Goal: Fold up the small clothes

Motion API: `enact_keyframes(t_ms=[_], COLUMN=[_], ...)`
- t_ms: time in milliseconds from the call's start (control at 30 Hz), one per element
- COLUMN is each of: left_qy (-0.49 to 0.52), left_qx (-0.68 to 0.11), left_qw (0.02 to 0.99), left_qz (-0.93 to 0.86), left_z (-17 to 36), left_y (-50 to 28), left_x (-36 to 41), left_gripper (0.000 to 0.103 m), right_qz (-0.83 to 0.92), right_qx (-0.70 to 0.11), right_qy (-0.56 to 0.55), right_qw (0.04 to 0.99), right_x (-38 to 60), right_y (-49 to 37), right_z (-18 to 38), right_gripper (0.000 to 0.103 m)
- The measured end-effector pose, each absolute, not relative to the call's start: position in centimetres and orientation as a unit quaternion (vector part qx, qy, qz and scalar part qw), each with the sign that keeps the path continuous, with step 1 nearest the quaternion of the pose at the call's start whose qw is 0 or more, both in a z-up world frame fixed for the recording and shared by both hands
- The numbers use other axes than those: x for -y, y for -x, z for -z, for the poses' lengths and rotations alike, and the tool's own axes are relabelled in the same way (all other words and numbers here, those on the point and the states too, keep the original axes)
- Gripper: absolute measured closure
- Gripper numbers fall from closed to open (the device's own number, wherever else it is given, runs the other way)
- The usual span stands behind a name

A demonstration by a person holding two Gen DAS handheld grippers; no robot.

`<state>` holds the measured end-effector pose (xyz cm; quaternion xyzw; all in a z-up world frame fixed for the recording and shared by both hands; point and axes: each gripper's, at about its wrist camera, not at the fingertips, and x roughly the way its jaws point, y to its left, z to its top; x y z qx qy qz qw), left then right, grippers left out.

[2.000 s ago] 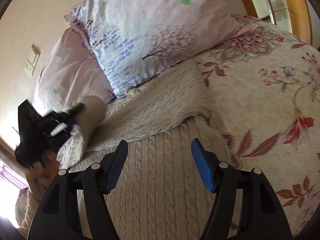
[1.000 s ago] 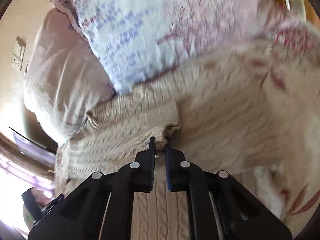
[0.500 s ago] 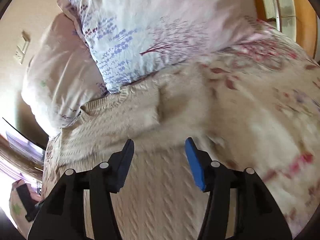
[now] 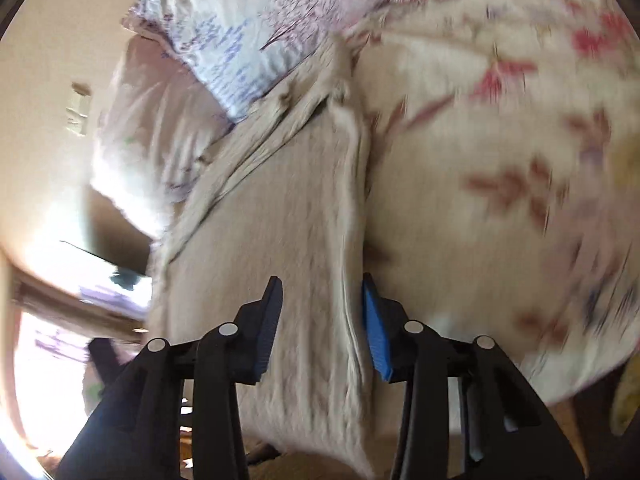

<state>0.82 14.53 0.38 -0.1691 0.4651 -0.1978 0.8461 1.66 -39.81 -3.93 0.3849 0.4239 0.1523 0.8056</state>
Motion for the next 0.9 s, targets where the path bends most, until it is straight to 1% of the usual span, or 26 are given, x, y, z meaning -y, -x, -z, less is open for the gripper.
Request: enact_keyframes(t_ms=[67, 133, 233, 267, 467, 500, 533, 567, 600, 700, 800, 900], left_qy=[0.185, 0.202, 0.216, 0.218, 0.213, 0.21, 0.205, 0.203, 0.203, 0.199, 0.194, 0.187], left_qx=[-0.466, -0.468, -0.475, -0.477, -0.477, -0.478, -0.479, -0.48, -0.478, -0.46, -0.426, -0.384], left_qw=[0.839, 0.83, 0.819, 0.816, 0.818, 0.819, 0.821, 0.822, 0.823, 0.836, 0.858, 0.883], left_qz=[0.211, 0.224, 0.239, 0.242, 0.238, 0.236, 0.232, 0.229, 0.228, 0.223, 0.211, 0.194], left_z=[-0.2, 0.1, 0.6, 0.7, 0.8, 0.8, 0.8, 0.8, 0.7, -0.2, -2.2, -5.0], left_y=[0.2, 1.5, 2.8, 3.1, 3.1, 3.1, 3.1, 3.0, 3.0, 2.5, 1.6, -0.2], left_x=[-14.7, -14.7, -14.5, -14.3, -13.8, -13.8, -13.7, -13.7, -13.7, -14.2, -14.8, -15.5], left_gripper=[0.063, 0.068, 0.08, 0.082, 0.086, 0.087, 0.093, 0.095, 0.096, 0.096, 0.097, 0.097], right_qz=[-0.184, -0.2, -0.232, -0.239, -0.252, -0.253, -0.251, -0.245, -0.242, -0.23, -0.214, -0.188], right_qx=[-0.422, -0.423, -0.429, -0.433, -0.427, -0.426, -0.424, -0.418, -0.41, -0.366, -0.304, -0.265], right_qy=[-0.406, -0.409, -0.404, -0.394, -0.352, -0.344, -0.337, -0.326, -0.319, -0.299, -0.274, -0.237], right_qw=[0.789, 0.783, 0.774, 0.775, 0.794, 0.798, 0.802, 0.812, 0.819, 0.851, 0.887, 0.916], right_x=[39.4, 38.9, 38.1, 37.7, 36.1, 35.9, 35.8, 35.7, 35.8, 36.0, 36.2, 35.9], right_y=[-0.4, 0.6, 1.9, 2.3, 2.3, 2.3, 2.3, 2.3, 2.4, 2.5, 2.4, 1.8], right_z=[4.8, 5.2, 5.8, 5.8, 4.5, 4.3, 4.1, 3.8, 3.5, 1.7, -0.9, -2.9], right_gripper=[0.071, 0.072, 0.083, 0.085, 0.089, 0.091, 0.094, 0.094, 0.095, 0.095, 0.095, 0.096])
